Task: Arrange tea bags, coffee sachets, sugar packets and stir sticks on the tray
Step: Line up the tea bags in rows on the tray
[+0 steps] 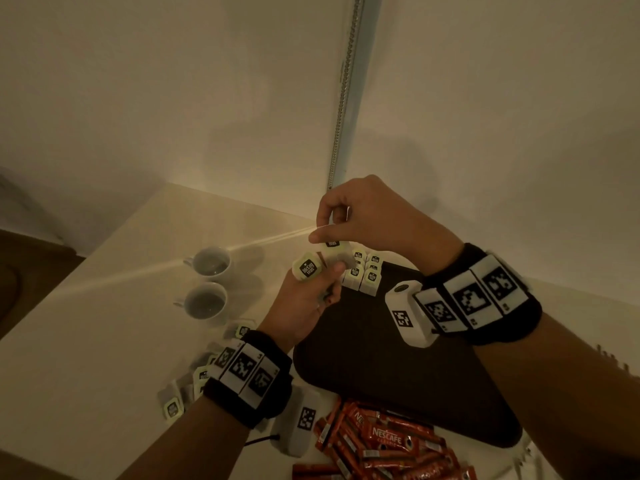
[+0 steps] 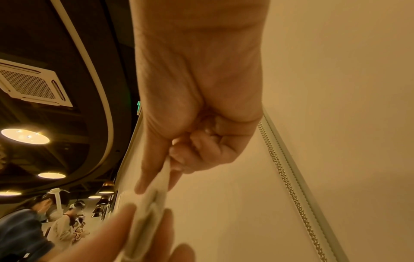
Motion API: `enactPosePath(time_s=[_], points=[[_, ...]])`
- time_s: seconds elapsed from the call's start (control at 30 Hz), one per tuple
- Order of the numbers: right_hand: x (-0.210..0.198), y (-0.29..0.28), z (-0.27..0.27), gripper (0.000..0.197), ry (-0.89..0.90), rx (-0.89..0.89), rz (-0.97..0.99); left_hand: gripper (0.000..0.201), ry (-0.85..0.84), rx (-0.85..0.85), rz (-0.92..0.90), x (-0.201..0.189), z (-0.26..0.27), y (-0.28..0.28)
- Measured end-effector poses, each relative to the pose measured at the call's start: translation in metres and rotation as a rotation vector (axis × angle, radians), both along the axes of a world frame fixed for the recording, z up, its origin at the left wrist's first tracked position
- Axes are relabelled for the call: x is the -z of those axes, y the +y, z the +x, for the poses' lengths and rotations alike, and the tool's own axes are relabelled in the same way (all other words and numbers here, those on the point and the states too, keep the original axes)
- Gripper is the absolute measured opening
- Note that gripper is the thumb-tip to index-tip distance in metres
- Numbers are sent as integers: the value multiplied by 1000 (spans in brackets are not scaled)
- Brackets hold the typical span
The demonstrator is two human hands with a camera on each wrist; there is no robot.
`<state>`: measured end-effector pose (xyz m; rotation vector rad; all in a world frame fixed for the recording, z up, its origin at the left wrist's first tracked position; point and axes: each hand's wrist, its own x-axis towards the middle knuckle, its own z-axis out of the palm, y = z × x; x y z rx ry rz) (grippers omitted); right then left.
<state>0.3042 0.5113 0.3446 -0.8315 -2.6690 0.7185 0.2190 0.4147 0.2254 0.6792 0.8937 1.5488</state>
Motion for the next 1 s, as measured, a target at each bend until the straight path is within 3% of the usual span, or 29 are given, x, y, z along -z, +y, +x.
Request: enactPosePath(time_s=[0.2,0.33,0.63,0.8,1.0], points=[[4,-1,2,17,33,-42,-53,5,87,-89,30,-9,-7,4],[7,4,5,12,98,-6,-121,12,199,-96,58,-11,-12,4],[20,14,16,8,169,66,-267,6,183,-156,-54,4,-11,2],[46,24,29,8,157,138,-273,23,151,-109,-286,22,-26,-3],[135,42,35,21,-110,272,-321,62,-90,-72,-413,32,-59,-10]])
